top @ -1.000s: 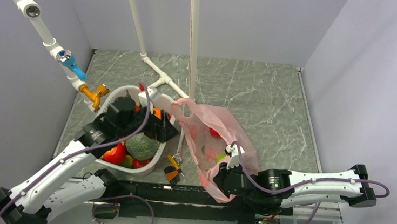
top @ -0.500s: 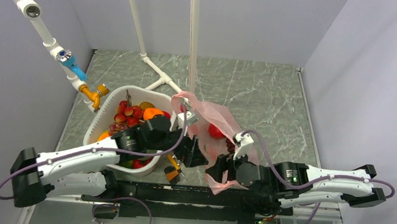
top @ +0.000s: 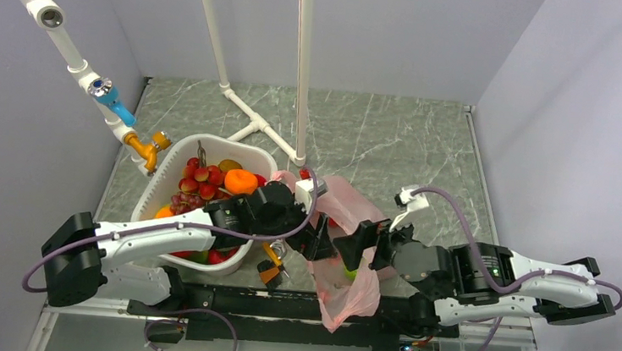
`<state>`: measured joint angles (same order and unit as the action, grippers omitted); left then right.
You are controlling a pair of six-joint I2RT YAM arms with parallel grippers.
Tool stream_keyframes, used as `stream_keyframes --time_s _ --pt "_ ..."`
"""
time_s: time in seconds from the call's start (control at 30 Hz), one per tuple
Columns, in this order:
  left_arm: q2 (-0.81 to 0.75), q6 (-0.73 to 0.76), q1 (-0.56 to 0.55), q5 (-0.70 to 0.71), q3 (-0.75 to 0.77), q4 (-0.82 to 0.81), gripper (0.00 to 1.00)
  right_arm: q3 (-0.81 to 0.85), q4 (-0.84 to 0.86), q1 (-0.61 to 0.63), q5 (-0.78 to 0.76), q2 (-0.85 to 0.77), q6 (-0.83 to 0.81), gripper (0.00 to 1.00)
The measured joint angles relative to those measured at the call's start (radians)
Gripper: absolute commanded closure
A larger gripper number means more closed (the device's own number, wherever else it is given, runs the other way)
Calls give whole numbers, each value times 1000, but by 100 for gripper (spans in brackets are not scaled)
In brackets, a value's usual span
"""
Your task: Take the fake fruits out of the plastic bag
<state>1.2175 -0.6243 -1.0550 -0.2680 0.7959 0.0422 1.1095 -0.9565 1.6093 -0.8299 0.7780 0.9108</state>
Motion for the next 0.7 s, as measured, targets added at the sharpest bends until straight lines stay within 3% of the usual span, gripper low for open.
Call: stream_keyframes --time_s 0.13,0.3,0.5,0.63,0.7 --pt "20 -1 -7 21 -2 8 4 -48 51 0 -10 -68 -18 1" --pt "21 -15 -20 42 -23 5 3 -25 -66 0 -21 -58 82 1" --pt "82 -24 -54 76 -28 -6 2 -153 -141 0 104 -66 201 3" --pt "177 -19 -92 108 26 10 8 -280 -150 0 207 2 261 30" --pt "217 -15 -114 122 54 8 11 -290 -164 0 231 72 296 49"
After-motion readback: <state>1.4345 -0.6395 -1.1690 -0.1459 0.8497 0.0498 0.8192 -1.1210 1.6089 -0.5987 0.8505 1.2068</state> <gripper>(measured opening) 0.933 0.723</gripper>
